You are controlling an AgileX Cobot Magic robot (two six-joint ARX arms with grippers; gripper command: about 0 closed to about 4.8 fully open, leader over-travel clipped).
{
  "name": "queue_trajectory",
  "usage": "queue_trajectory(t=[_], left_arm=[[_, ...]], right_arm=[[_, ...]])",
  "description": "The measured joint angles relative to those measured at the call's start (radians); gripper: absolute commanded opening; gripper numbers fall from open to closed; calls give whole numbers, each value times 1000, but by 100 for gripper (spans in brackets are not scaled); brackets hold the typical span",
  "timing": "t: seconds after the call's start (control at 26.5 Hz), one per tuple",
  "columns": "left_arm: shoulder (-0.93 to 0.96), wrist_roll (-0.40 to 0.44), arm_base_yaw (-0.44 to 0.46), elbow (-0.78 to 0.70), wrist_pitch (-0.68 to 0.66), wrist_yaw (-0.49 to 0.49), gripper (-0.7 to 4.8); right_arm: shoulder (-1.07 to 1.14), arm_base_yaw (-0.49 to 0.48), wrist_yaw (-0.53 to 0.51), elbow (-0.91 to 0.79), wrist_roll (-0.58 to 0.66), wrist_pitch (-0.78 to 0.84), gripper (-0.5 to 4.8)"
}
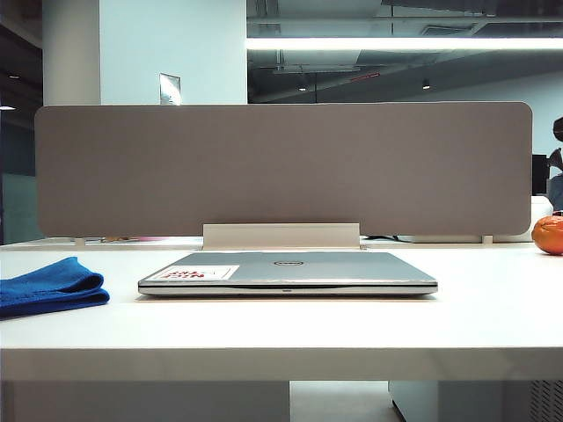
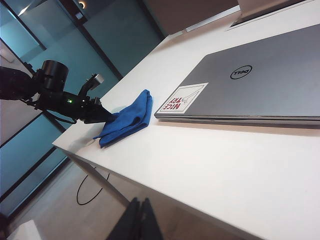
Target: Pick up the blue rag and put it over the laptop.
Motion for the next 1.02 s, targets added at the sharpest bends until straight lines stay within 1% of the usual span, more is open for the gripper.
queue_trajectory(t=[0.11, 0.23, 0.34, 0.41, 0.45, 0.53, 0.6, 0.72, 0.79, 0.87, 1.02], left_arm=[[0, -1, 0, 0, 0, 7, -6], [1, 0, 0, 0, 0, 35, -6], [-1, -15, -6, -1, 1, 107, -6], [-11, -58, -17, -3, 22, 193, -6], [-24, -106, -25, -3, 64, 261, -6], [-47, -164, -43, -3, 120, 302, -6], [-78, -207, -71, -3, 179, 317, -6], [-116, -226, -121, -3, 247, 320, -6], [-157, -237, -179, -3, 324, 324, -6], [-182, -295, -249, 2, 437, 324, -6], [-175, -333, -334, 49, 451, 315, -6]], right_arm=[[0, 0, 0, 0, 0, 0, -5], [0, 0, 0, 0, 0, 0, -5], [0, 0, 0, 0, 0, 0, -5], [0, 0, 0, 0, 0, 0, -5], [0, 0, 0, 0, 0, 0, -5], [0, 0, 0, 0, 0, 0, -5], [0, 0, 0, 0, 0, 0, -5], [0, 0, 0, 0, 0, 0, -5], [0, 0, 0, 0, 0, 0, -5], [0, 0, 0, 0, 0, 0, -5], [0, 0, 0, 0, 0, 0, -5]])
